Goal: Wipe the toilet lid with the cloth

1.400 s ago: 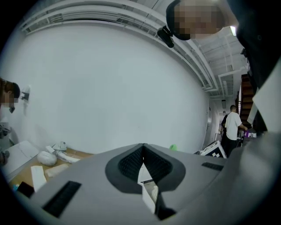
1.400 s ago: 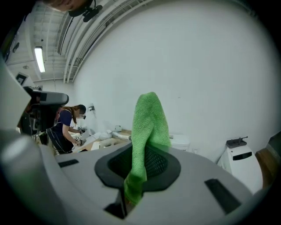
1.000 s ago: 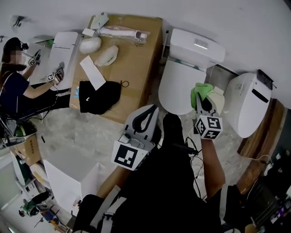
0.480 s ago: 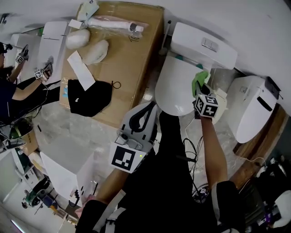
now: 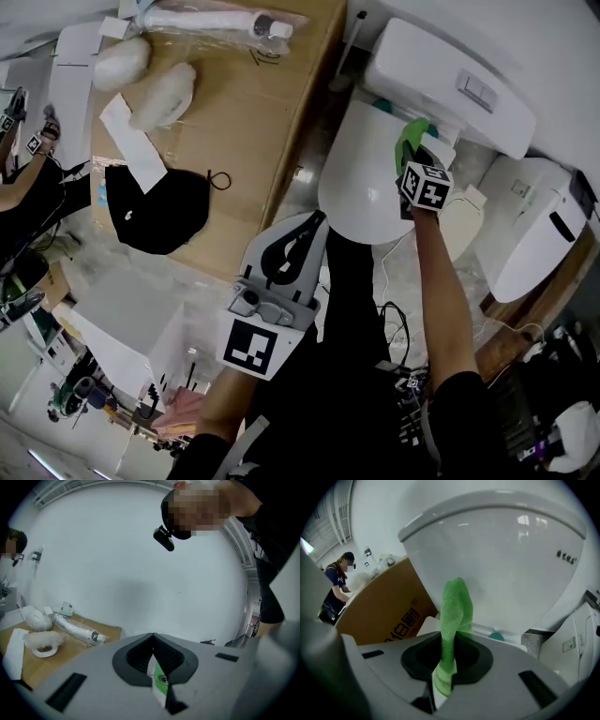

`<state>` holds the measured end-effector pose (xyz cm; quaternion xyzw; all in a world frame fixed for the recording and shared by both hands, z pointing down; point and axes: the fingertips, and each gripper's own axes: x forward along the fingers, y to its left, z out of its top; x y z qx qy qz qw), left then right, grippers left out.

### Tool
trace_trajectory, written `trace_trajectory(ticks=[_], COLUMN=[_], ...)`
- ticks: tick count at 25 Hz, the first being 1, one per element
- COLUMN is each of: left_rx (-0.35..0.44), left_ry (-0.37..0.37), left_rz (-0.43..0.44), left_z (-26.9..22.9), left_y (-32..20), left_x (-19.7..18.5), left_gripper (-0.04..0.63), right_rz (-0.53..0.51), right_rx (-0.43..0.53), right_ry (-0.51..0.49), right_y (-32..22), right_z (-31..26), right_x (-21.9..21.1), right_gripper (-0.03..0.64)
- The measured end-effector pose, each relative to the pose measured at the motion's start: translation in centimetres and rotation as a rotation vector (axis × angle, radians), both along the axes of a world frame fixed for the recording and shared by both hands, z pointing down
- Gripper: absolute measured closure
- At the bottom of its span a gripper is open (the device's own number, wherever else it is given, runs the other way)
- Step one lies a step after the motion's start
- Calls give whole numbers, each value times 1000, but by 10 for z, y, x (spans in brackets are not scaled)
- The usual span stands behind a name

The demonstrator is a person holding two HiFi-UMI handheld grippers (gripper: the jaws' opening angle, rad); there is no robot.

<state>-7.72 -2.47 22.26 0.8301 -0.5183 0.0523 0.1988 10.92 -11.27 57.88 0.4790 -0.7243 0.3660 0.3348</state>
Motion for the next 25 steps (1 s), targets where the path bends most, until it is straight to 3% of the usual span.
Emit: trace_trajectory(ticks=[8,15,25], left_rx=[-2,-27,-18], left_ry=[50,62,66], left_rz=[-34,-57,-86], left_z=[60,88,87], left_y=[-8,-5,0], left_x=[-17,-29,-39], left_gripper=[594,594,594], right_rz=[-15,-52,-303], right_rx=[-38,-40,-42], right_ry=[25,18,58], right_y=[-13,-22,-36], right_z=[80,99,100], right_x=[-21,-46,-106], right_gripper=[565,565,566])
